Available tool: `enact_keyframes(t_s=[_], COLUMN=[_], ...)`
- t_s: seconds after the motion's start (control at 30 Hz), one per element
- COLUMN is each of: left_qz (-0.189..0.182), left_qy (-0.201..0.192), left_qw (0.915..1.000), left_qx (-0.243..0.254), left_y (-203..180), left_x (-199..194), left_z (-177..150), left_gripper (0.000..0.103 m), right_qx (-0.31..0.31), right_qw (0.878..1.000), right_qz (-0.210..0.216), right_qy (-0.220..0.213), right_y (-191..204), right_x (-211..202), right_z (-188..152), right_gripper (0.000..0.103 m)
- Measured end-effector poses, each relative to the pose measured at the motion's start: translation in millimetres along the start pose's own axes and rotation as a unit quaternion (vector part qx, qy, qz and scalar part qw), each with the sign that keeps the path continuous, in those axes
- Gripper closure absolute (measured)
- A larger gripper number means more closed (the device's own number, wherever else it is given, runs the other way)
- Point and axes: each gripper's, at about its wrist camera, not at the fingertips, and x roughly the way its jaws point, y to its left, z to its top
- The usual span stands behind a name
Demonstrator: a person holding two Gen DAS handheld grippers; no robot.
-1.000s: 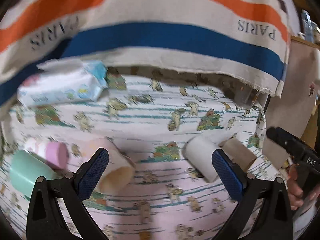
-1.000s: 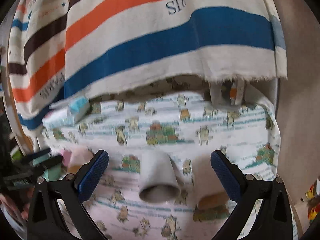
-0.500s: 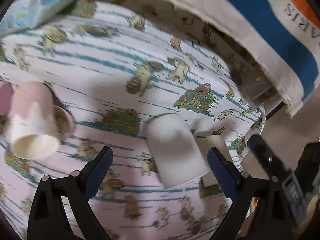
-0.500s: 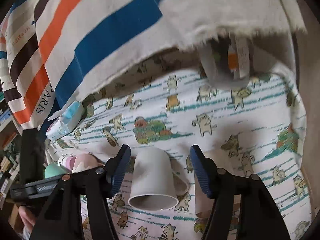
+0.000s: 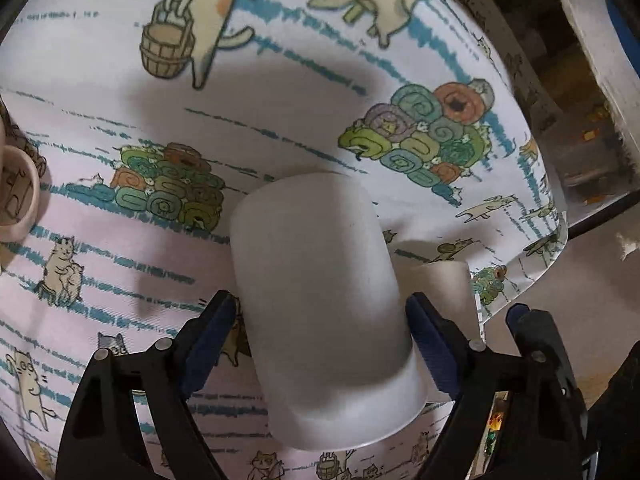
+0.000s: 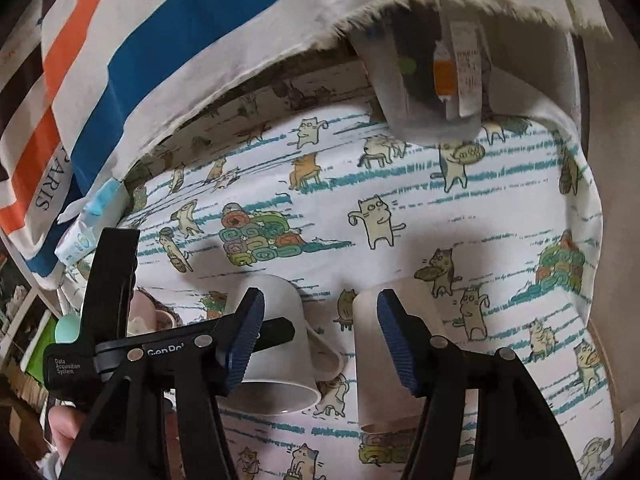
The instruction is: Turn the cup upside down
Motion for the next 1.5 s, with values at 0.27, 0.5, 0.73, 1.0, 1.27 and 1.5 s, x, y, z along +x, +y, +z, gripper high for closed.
enact_keyframes(t_s=[0.27, 0.5, 0.73, 1.0, 1.27, 1.5], left_qz=[-0.013, 0.06, 0.082, 0.062, 0.06, 0.056], left_qy=[0.009, -0.01, 0.038, 0.042, 0.058, 0.063], left_qw=[0.9998, 0.991, 0.9608, 0.9384, 0.9361, 0.9321], left_qx=[-0.012, 0.119, 0.262, 0.337, 0.342, 0.352], left_y=[0.9, -25.9, -37.4, -26.2, 3.9, 20.5], left_x=[5.1, -25.1, -57.1, -75.1, -74.6, -75.6], left_z=[1.3, -15.7, -59.7, -91.5, -96.8, -100.5], left_gripper=[0.022, 0.023, 0.027, 0.027, 0.026, 0.024], right_qx=[0.019, 0.035, 0.027, 0.006, -0.039, -0.026], right_qw=[1.0, 0.999, 0.999, 0.996, 0.987, 0.978], right_qz=[-0.002, 0.0, 0.035, 0.078, 0.115, 0.162], right_qy=[-0.009, -0.015, -0.01, 0.048, 0.102, 0.128], right_y=[-6.1, -10.8, -0.3, 17.7, 51.4, 72.3], right_x=[-5.3, -10.4, -14.6, 7.7, 33.0, 54.7], right_z=[0.5, 1.2, -0.6, -14.8, -37.3, -58.4], right_gripper=[0.041, 0.041, 0.041, 0.041, 0.041, 0.041])
